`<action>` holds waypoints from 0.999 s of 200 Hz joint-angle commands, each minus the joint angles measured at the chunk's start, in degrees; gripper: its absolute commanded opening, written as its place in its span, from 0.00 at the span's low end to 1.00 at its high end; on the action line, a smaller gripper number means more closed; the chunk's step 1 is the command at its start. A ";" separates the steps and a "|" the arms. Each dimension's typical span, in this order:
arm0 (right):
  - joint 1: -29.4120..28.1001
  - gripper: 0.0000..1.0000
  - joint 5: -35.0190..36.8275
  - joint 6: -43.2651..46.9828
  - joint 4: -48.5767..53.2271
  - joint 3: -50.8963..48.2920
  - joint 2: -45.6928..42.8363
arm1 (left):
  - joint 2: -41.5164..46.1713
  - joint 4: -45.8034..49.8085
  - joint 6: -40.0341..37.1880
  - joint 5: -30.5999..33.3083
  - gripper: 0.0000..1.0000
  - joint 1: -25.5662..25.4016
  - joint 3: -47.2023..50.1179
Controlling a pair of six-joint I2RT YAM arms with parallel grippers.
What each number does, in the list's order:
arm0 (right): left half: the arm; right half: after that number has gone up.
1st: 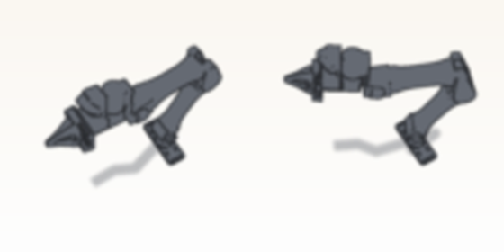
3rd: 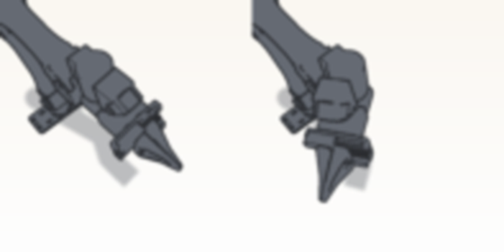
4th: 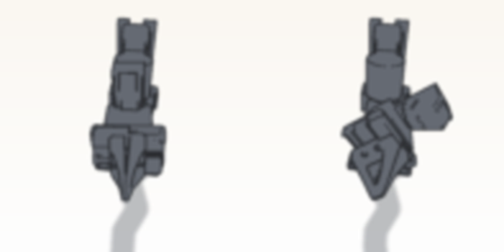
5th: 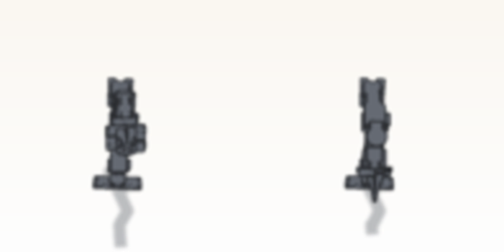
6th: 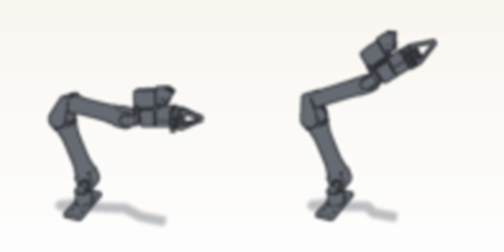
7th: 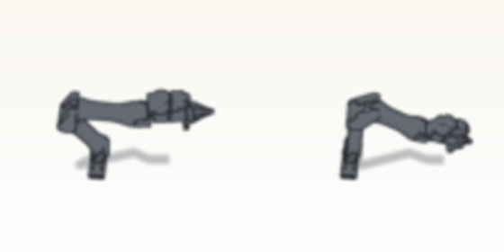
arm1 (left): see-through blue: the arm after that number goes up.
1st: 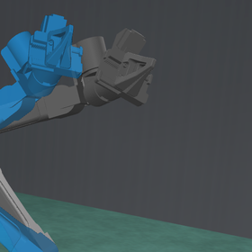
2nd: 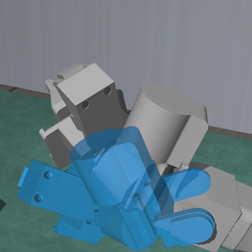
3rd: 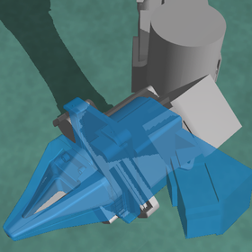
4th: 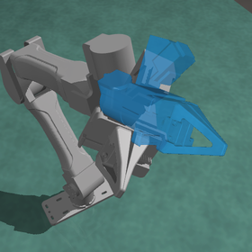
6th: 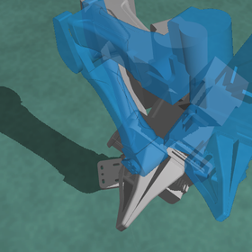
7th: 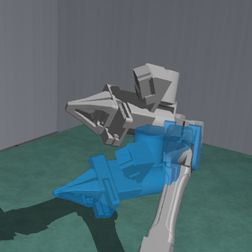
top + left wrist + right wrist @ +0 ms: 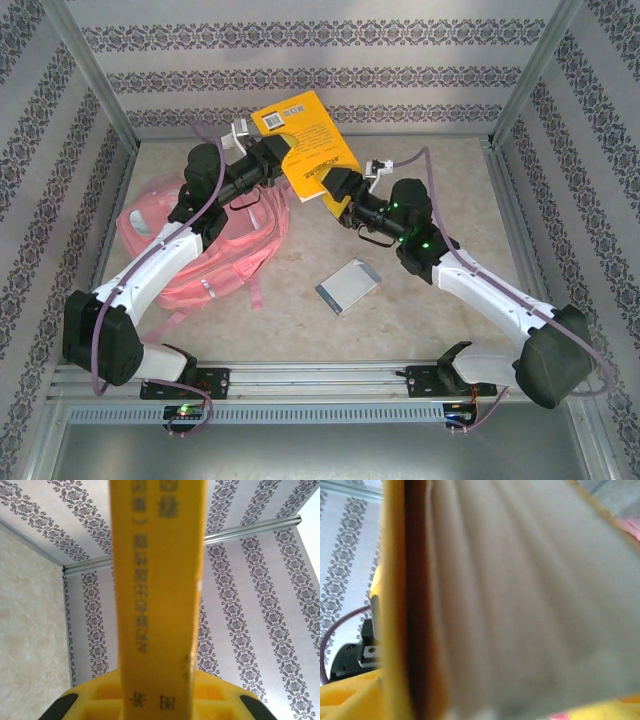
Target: Pack the student bag
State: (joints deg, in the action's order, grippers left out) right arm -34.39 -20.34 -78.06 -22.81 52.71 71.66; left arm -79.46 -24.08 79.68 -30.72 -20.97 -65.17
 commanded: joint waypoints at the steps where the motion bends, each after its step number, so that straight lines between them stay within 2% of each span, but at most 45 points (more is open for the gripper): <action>1: -1.44 0.79 10.75 -0.63 -7.58 2.55 1.27 | 1.35 -5.99 1.07 2.72 0.00 -1.33 -1.45; 30: -2.18 0.64 19.14 1.56 -11.21 2.52 1.61 | 2.26 -5.59 0.82 3.83 0.00 -1.55 -0.15; 96: -1.28 0.40 19.53 -0.85 -13.22 3.82 5.05 | 2.60 -4.01 0.23 4.44 0.00 -1.97 1.36; 109: -1.04 0.32 18.75 -0.86 -13.00 4.52 5.74 | 2.64 -3.49 -0.12 4.45 0.00 -2.15 1.60; 134: 0.03 0.09 18.16 0.39 -10.25 4.59 5.18 | 2.95 -0.55 -1.58 4.51 0.00 -2.11 1.97; 154: 2.56 0.00 17.13 2.02 -4.34 2.46 1.83 | 4.15 12.88 -7.60 5.25 0.21 -1.24 -0.20; 167: 4.85 0.00 14.82 3.64 1.40 0.73 -1.04 | 4.51 25.79 -12.81 7.03 0.30 -0.31 -3.49; 200: 8.63 0.00 10.72 10.74 13.18 -5.97 -9.92 | -1.27 55.00 -25.49 12.62 0.41 1.68 -17.00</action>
State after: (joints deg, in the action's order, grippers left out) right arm -28.01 -7.57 -74.96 -19.25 50.26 68.75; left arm -78.61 6.70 67.53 -23.31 -20.95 -72.29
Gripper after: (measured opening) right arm 0.188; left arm 0.390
